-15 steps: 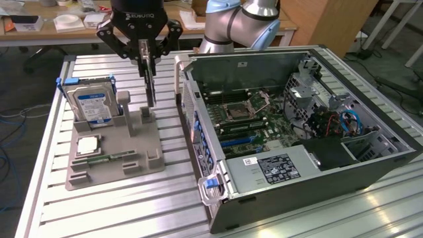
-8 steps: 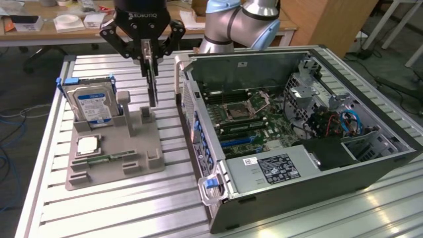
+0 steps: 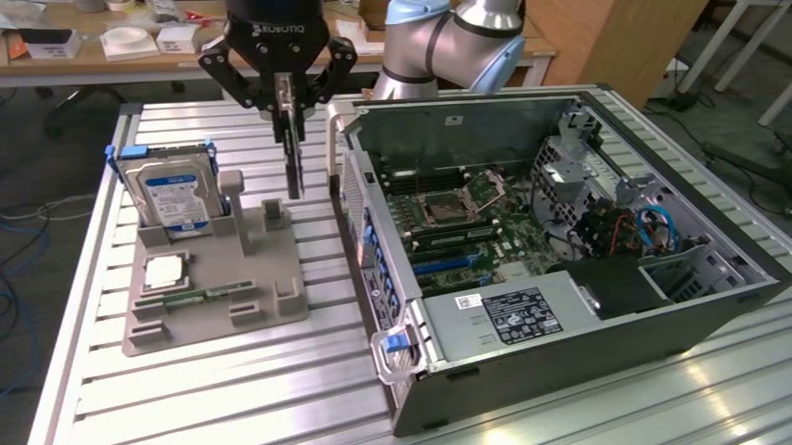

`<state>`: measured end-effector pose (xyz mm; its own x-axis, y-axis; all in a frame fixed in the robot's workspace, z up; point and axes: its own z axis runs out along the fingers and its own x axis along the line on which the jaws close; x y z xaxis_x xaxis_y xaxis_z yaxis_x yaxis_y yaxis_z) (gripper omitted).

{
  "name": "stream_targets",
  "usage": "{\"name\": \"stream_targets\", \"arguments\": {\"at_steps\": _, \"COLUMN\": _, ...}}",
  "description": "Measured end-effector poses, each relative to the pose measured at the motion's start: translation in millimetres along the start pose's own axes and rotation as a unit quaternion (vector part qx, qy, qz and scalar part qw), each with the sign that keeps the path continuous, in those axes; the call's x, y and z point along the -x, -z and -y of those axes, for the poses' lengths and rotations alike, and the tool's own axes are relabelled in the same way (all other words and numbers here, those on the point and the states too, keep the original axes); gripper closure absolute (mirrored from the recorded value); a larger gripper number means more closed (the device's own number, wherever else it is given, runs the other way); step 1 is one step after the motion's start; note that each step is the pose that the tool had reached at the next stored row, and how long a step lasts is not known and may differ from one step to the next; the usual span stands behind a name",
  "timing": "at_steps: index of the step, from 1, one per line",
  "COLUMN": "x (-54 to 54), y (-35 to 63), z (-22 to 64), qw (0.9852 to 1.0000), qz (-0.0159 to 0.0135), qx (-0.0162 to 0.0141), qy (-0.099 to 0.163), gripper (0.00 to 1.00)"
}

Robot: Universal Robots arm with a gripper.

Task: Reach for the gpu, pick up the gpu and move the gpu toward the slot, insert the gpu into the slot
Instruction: 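Pick up the gpu and move the gpu toward the slot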

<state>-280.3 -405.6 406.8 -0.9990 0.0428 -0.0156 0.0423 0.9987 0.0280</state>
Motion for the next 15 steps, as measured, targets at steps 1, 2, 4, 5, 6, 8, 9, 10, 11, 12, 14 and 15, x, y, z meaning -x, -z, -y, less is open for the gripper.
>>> {"name": "stream_targets", "arguments": {"at_steps": 1, "x": 1.5, "y": 0.0, "z": 0.0, "qw": 1.0, "qz": 0.0, "qx": 0.0, "qy": -0.001, "gripper": 0.74}}
{"name": "stream_targets", "arguments": {"at_steps": 2, "x": 3.2, "y": 0.0, "z": -0.1, "qw": 1.0, "qz": 0.0, "qx": 0.0, "qy": -0.001, "gripper": 0.74}}
{"name": "stream_targets", "arguments": {"at_steps": 4, "x": 6.2, "y": -0.1, "z": -0.2, "qw": 1.0, "qz": 0.0001, "qx": 0.0, "qy": -0.002, "gripper": 0.74}}
{"name": "stream_targets", "arguments": {"at_steps": 5, "x": 7.4, "y": 0.5, "z": -0.3, "qw": 1.0, "qz": 0.0001, "qx": -0.0001, "qy": -0.003, "gripper": 0.74}}
{"name": "stream_targets", "arguments": {"at_steps": 6, "x": 8.4, "y": 2.2, "z": -0.3, "qw": 1.0, "qz": 0.0, "qx": -0.0001, "qy": -0.004, "gripper": 0.74}}
{"name": "stream_targets", "arguments": {"at_steps": 8, "x": 9.5, "y": 4.6, "z": -0.5, "qw": 1.0, "qz": -0.0002, "qx": -0.0001, "qy": -0.005, "gripper": 0.74}}
{"name": "stream_targets", "arguments": {"at_steps": 9, "x": 10.1, "y": 6.8, "z": -0.6, "qw": 1.0, "qz": -0.0004, "qx": -0.0002, "qy": -0.006, "gripper": 0.74}}
{"name": "stream_targets", "arguments": {"at_steps": 10, "x": 10.6, "y": 8.6, "z": -0.7, "qw": 1.0, "qz": -0.0004, "qx": -0.0001, "qy": -0.007, "gripper": 0.74}}
{"name": "stream_targets", "arguments": {"at_steps": 11, "x": 11.4, "y": 10.4, "z": -0.7, "qw": 1.0, "qz": -0.0004, "qx": -0.0001, "qy": -0.008, "gripper": 0.74}}
{"name": "stream_targets", "arguments": {"at_steps": 12, "x": 12.6, "y": 11.8, "z": -0.8, "qw": 1.0, "qz": -0.0004, "qx": -0.0002, "qy": -0.009, "gripper": 0.74}}
{"name": "stream_targets", "arguments": {"at_steps": 14, "x": 15.4, "y": 13.2, "z": -1.0, "qw": 0.9999, "qz": -0.0002, "qx": -0.0001, "qy": -0.01, "gripper": 0.74}}
{"name": "stream_targets", "arguments": {"at_steps": 15, "x": 17.1, "y": 13.2, "z": -1.1, "qw": 0.9999, "qz": -0.0002, "qx": 0.0002, "qy": -0.011, "gripper": 0.74}}
